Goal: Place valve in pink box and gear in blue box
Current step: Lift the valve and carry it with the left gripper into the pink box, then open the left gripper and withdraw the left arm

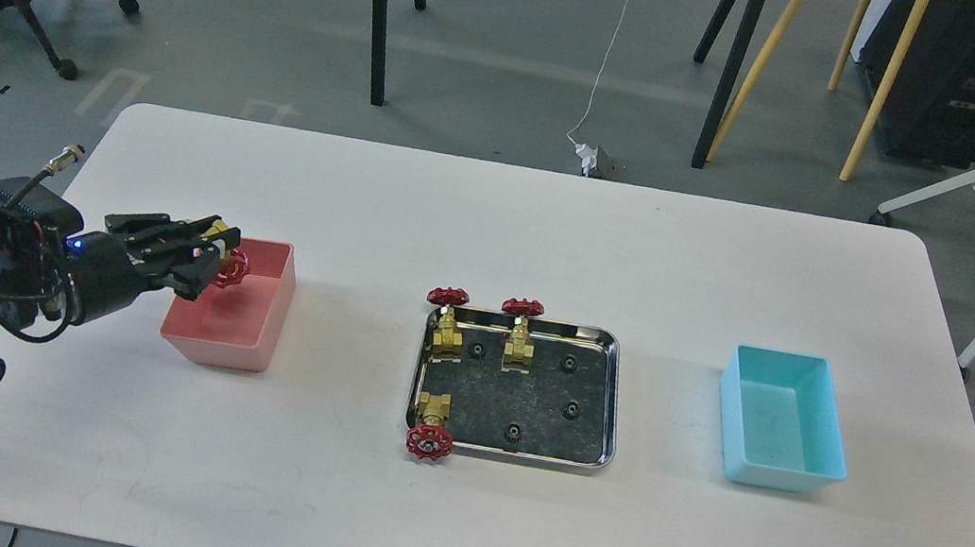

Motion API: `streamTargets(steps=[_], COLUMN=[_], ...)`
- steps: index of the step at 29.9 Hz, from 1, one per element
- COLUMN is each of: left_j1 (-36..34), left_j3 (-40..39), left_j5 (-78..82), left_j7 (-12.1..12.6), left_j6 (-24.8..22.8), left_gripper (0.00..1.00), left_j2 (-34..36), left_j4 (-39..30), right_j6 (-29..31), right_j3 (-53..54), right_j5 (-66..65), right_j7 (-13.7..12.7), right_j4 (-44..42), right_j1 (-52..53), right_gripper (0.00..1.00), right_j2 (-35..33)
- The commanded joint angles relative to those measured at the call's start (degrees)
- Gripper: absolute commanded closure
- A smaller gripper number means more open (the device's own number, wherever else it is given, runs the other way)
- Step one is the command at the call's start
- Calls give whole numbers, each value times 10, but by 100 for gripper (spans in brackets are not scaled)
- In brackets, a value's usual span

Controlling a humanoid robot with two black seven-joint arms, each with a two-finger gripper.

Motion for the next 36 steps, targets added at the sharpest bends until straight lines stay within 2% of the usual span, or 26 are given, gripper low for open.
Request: streamTargets(steps=[1,5,9,18,24,26,28,30,31,36], left_j1=[12,15,14,11,2,-17,-57,-98,-123,-254], left_j3=[2,0,-2,0,-5,-7,-11,-13,-15,-41], left_j5=[-5,-9,-11,-58,-103,-138,-197,-261,-304,-545], left_j7=[-1,2,3,2,1,0,0,0,0,13], left_j6=[6,4,2,-1,-3,-3,-6,-32,-61,-239], left_gripper=[80,78,71,43,31,22,18,13,11,7], left_j2=[-24,-43,-49,-47,-43,-42,-37,-23,-13,3], left_j4=[9,9,11,14,15,15,16,18,22,95], right_j6=[0,2,3,3,3,3,4,18,30,98], right_j3=[-1,-1,-1,-1,-16,-17,-18,-21,-25,-61], right_j5=[-1,-8,-16,-17,-17,-16,-15,-16,-17,-63], right_j7=[0,0,0,0,0,0,0,2,2,9], right_j4=[-3,-30,-34,-36,-36,-36,-34,-27,-26,-4], right_j1=[1,1,1,1,1,1,0,-2,-2,20], right_gripper=[1,1,1,1,1,1,1,1,1,1], right_j2=[1,19,22,30,33,40,42,46,51,74])
